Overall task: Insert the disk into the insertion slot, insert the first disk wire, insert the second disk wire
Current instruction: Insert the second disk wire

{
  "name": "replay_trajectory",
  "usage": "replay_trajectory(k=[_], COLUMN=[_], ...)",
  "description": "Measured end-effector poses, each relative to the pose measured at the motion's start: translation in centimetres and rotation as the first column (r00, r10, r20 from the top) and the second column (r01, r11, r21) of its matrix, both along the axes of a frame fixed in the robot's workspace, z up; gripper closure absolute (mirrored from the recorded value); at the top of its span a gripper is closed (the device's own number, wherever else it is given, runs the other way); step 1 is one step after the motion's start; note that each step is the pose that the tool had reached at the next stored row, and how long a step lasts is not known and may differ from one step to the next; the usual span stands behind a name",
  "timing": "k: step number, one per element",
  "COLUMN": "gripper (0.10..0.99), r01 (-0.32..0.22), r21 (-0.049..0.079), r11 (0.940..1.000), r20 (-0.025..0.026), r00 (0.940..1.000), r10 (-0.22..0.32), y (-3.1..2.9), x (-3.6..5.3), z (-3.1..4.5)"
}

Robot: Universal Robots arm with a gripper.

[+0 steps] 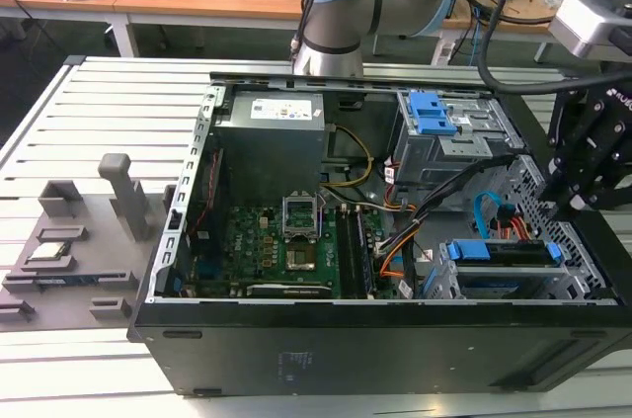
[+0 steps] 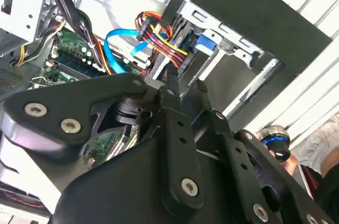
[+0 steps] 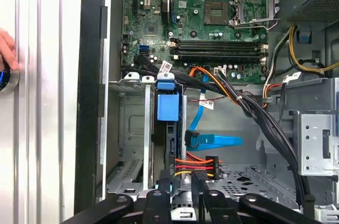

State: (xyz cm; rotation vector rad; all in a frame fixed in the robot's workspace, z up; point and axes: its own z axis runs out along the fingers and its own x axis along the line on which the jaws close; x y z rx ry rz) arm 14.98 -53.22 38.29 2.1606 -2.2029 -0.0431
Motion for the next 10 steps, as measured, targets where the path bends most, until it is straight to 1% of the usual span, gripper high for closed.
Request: replay_trajectory(k=[2,3,7,10], gripper=[0.784,0.784,0.784,0.784], r01=[0.000,0.000,0.000,0.001], r21=[0.000,0.000,-0.001,-0.001], r11=[1.0000,1.0000,1.0000,1.0000], r20=[0.0000,0.0000,0.0000,0.0000], r00=[1.0000,1.0000,1.0000,1.0000], r10=[0.000,0.000,0.000,-0.001], y=[0.38,0.40,0.43,0.44], x=[-1.60,-1.95,-2.99,-3.40], z=[-0.40,-0.53,-1.08,-1.43])
